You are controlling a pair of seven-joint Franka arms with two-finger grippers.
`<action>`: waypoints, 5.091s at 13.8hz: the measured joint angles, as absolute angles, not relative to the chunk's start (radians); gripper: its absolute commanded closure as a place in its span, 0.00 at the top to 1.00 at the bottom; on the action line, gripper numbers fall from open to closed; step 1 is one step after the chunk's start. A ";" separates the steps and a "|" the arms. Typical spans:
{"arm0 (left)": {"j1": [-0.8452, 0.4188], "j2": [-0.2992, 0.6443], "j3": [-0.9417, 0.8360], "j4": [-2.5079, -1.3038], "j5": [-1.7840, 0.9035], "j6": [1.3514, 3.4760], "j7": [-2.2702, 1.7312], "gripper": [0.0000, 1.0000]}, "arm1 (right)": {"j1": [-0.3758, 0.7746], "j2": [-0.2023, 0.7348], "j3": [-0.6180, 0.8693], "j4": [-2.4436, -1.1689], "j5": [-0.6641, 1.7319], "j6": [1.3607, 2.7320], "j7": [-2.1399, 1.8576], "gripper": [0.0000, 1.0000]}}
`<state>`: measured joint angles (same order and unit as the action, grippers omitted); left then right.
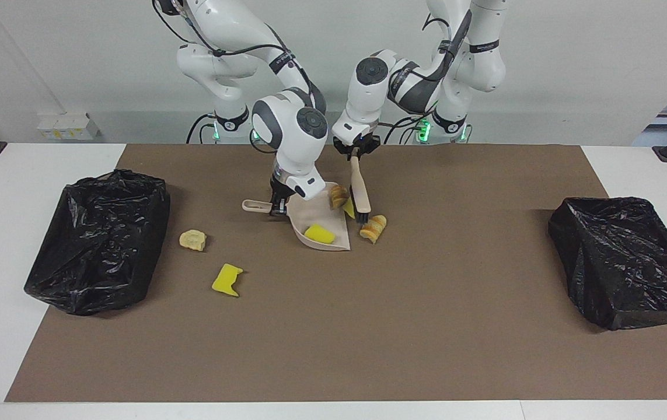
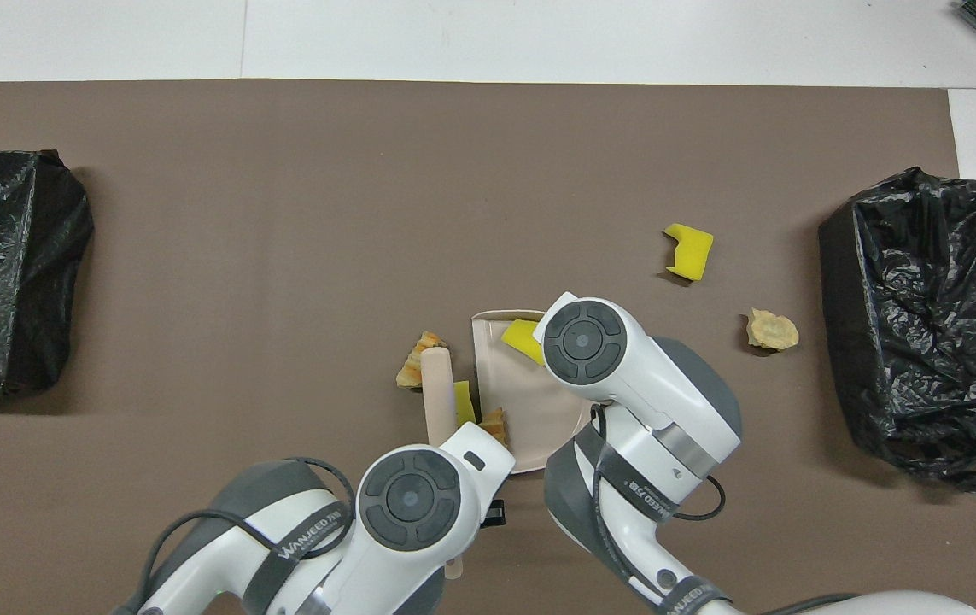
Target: Sweep and dump trash in bin
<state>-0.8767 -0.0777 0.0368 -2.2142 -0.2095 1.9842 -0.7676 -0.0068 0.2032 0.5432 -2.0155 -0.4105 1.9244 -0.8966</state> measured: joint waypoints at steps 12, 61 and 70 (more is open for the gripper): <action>-0.779 -0.001 0.028 -2.272 -0.185 2.037 -0.442 0.00 | -0.007 0.203 0.543 -2.016 -0.410 1.924 -0.897 0.00; -0.217 -0.253 -0.121 -2.044 -0.075 1.729 -0.141 1.00 | -0.008 0.106 -0.382 -1.837 -0.761 2.229 -1.578 0.00; -0.068 -0.170 -0.121 -1.668 -0.024 1.505 0.060 1.00 | -0.004 0.080 -0.358 -1.757 -0.817 1.996 -1.664 0.00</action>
